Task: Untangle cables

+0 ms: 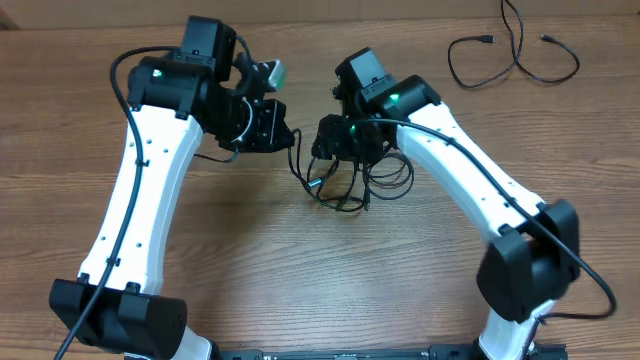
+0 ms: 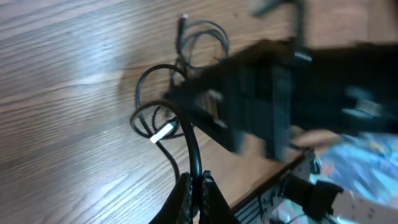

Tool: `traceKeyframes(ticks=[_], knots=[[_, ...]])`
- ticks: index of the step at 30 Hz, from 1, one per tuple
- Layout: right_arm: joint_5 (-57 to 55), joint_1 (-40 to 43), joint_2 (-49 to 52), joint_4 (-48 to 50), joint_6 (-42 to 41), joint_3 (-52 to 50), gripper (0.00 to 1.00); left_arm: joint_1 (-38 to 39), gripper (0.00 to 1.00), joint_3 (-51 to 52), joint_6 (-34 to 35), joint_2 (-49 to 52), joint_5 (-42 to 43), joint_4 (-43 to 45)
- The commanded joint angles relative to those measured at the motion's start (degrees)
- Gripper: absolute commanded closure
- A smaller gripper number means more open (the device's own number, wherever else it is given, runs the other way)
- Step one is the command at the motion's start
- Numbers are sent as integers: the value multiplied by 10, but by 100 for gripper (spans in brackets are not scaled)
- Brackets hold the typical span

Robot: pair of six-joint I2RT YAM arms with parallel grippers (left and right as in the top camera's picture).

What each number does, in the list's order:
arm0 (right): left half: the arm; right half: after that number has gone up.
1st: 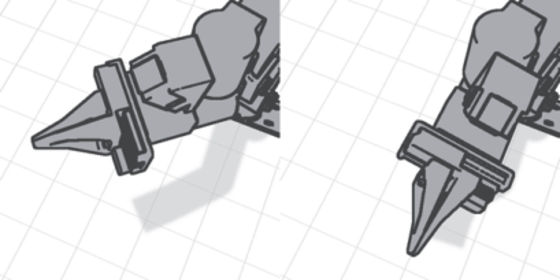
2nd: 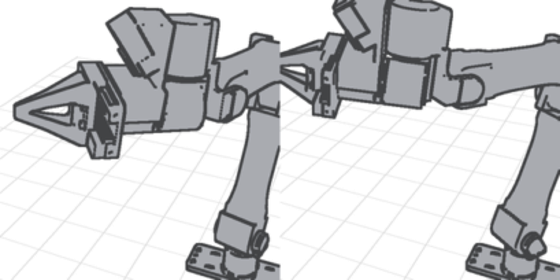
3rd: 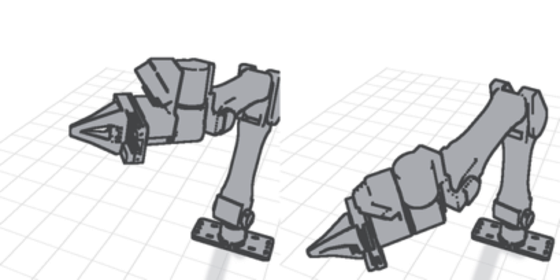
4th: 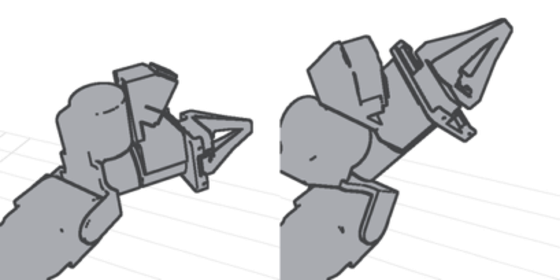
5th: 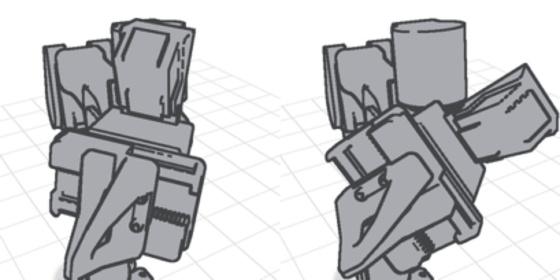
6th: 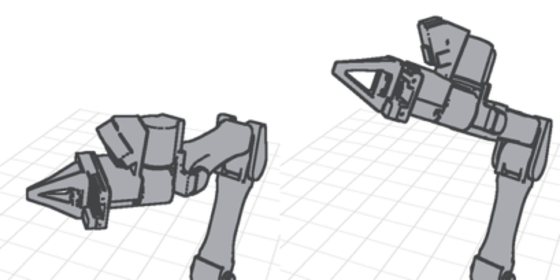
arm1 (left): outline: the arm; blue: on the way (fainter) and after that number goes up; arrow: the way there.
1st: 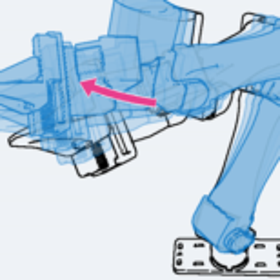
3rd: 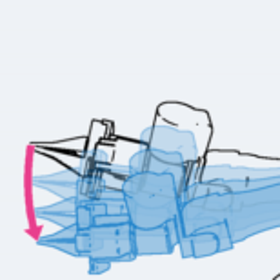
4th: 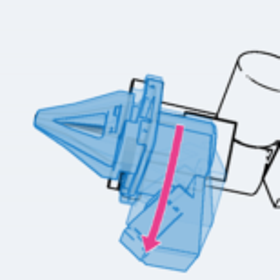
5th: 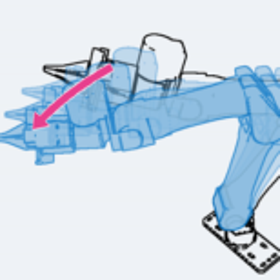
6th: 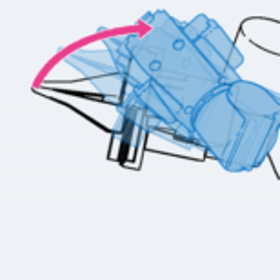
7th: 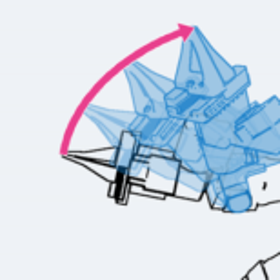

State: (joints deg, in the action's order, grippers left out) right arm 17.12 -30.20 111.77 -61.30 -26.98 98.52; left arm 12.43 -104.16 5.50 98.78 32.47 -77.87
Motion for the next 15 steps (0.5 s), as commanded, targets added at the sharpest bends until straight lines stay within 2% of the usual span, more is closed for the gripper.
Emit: traceKeyframes(ticks=[1,6,10,14,15], knots=[[-22,-1,27,-2,-7,0,53,5,96,2,-27,-6,16,-1],[-52,0,42,-8,-17,0,64,5,96,2,-25,-6,-24,-12],[-57,0,42,-7,-17,1,83,5,96,2,-5,-6,-64,-17],[-100,1,42,-14,-18,3,96,5,96,2,23,-6,-108,-23],[-122,3,42,-24,-28,8,96,5,96,2,37,-6,-126,-26]])
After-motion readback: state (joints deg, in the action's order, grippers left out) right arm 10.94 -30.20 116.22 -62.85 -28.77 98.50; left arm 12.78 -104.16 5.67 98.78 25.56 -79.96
